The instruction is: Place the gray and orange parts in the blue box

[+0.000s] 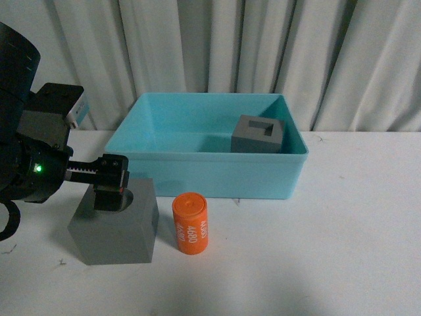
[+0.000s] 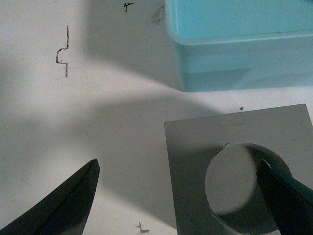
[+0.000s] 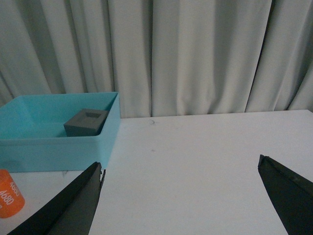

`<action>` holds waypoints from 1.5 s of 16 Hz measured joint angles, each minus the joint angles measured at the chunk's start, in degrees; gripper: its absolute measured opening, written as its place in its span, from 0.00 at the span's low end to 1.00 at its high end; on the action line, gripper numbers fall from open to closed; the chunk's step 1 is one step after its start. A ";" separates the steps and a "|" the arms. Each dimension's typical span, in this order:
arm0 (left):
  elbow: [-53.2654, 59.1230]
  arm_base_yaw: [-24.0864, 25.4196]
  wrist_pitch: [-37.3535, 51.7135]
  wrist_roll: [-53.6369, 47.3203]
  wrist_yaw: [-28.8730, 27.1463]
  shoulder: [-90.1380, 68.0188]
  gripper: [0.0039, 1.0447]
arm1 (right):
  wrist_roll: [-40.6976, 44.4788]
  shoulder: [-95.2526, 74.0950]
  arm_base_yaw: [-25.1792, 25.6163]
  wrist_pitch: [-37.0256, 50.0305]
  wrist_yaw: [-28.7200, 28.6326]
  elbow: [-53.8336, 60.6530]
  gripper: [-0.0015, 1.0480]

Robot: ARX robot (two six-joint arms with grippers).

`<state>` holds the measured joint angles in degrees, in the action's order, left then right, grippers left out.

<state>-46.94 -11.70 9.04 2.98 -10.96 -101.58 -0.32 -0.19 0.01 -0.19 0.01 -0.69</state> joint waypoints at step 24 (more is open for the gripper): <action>-11.17 2.12 -15.45 2.27 10.25 19.39 0.19 | 0.00 0.00 0.00 0.00 0.00 0.00 0.94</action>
<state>-58.11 -9.58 -6.42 5.26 -0.71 -82.19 -0.32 -0.19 0.01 -0.19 0.01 -0.69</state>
